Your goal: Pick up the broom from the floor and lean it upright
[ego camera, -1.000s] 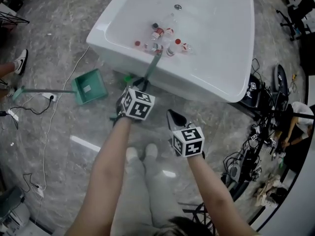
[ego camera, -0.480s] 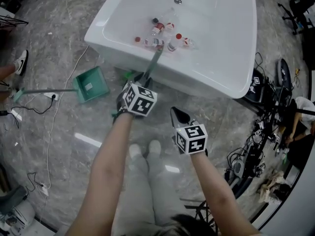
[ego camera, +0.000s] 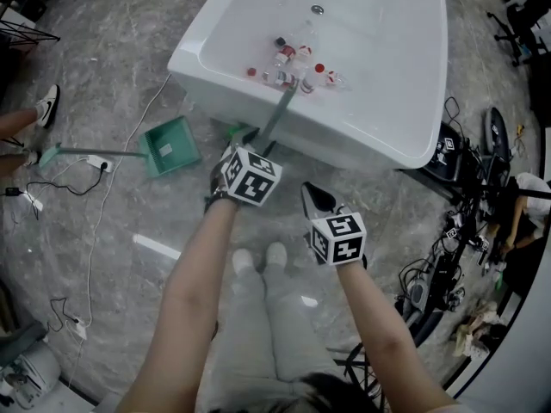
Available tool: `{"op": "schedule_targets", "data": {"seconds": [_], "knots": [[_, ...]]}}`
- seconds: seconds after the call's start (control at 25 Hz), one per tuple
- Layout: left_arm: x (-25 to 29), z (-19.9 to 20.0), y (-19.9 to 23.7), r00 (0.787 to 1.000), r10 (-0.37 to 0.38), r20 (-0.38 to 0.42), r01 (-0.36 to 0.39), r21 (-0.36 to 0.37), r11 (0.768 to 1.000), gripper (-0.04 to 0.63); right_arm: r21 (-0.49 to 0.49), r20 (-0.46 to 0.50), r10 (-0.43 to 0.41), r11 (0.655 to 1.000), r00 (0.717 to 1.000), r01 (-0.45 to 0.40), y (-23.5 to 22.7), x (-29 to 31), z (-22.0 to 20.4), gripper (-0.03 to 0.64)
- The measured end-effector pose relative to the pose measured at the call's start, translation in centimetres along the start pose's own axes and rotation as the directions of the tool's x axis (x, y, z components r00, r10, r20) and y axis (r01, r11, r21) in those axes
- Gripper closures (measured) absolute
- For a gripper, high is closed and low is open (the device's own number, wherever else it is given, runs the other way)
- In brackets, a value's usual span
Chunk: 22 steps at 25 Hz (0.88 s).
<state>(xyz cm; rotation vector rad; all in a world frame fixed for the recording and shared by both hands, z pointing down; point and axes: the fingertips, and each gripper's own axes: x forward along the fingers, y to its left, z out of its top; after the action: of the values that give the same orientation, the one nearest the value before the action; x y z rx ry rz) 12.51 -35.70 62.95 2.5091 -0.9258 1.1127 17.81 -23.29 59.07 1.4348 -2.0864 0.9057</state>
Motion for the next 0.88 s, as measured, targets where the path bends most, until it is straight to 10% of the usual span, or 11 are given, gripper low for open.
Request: {"op": "schedule_targets", "data": {"seconds": [0.44,0.88], "knots": [[-10.3,5.7,-1.5,0.989,0.001,0.147,0.009,-0.065,0.998,0.591,-0.081,0.122,0.064,0.995,0.991,-0.055,6.5,-4.5,8.4,0.615],[-22.6,12.2,-3.1,0.932,0.034,0.361,0.029,-0.168,0.985,0.595,-0.166,0.284,0.107,0.984,0.953,-0.061,10.9,-12.9,15.5,0.615]]}}
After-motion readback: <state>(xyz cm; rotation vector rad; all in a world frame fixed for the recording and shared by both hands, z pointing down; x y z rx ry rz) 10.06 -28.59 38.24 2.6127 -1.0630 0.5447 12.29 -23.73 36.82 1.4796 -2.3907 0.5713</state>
